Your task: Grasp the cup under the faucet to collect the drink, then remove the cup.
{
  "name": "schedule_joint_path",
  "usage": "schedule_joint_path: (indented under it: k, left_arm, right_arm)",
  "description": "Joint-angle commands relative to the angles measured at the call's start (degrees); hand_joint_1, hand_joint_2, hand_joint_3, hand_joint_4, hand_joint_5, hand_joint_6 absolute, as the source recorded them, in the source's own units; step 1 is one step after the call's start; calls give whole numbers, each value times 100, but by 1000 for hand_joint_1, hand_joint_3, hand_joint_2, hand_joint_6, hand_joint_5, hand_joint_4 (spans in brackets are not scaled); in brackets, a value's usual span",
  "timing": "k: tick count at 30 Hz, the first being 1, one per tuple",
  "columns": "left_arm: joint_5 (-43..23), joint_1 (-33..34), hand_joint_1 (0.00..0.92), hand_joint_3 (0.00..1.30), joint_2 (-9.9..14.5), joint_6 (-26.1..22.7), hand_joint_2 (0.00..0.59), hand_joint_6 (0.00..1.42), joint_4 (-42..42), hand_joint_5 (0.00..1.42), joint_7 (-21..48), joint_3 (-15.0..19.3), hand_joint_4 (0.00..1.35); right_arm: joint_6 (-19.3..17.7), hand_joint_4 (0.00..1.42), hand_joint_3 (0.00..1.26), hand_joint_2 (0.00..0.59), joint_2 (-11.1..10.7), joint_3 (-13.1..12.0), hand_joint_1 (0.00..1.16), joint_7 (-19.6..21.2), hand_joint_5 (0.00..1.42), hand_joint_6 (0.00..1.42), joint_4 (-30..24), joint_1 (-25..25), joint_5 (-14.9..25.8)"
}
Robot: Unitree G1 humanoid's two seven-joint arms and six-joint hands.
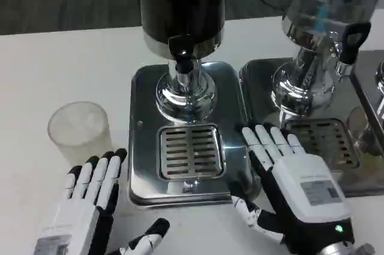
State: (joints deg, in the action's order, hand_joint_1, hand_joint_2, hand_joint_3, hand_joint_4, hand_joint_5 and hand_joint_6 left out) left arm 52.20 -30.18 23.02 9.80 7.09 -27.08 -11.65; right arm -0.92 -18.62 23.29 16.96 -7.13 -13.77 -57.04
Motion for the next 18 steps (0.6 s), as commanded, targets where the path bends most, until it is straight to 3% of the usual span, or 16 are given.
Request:
schedule_joint_path:
  k: [1,10,18]
  left_arm:
    - [-2,-82,0,0,-65,-35,181,0,7,0,-101,21,0]
    - [-57,-113,0,0,-133,-9,178,0,-34,0,-190,74,0]
    - [-431,-249,0,0,-56,436,178,0,26,0,-595,488,0]
  right_arm:
    - [-47,0,24,459,-69,7,415,-86,0,0,38,59,32]
    - [-84,0,24,462,-57,8,415,-116,0,0,131,131,89]
    - [94,0,42,458,85,127,426,-109,0,0,77,93,-84]
